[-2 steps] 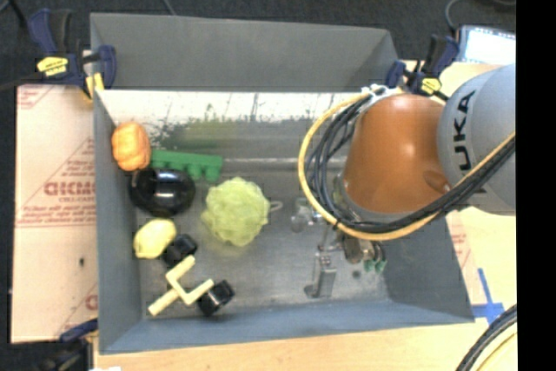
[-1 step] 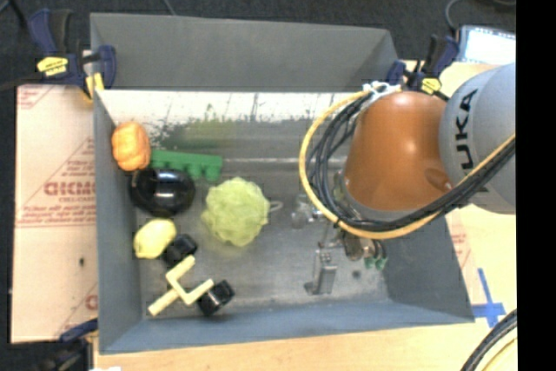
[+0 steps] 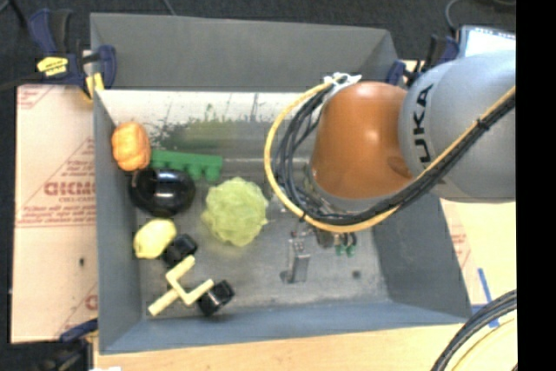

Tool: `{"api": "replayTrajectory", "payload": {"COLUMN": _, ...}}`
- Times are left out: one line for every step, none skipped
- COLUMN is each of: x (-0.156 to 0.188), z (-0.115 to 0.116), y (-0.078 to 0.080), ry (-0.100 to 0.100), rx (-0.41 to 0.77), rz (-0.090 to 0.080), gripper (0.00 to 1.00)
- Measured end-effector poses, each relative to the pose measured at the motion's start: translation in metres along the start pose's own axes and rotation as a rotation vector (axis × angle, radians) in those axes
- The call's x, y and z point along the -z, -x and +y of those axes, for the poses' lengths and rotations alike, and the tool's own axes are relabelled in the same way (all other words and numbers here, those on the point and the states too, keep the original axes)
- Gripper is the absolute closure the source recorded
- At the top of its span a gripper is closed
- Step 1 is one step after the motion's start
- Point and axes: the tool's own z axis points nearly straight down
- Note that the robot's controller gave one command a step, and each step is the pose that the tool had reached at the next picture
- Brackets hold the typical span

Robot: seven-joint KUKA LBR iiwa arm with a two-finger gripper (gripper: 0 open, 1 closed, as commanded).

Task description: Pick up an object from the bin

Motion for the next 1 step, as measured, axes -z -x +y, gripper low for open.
{"api": "replayTrajectory", "payload": {"x": -0.0258, "z": 0.0243, "y": 0.0054, "ry": 0.004, "rx": 0.133, "rz": -0.003, "gripper": 0.0}}
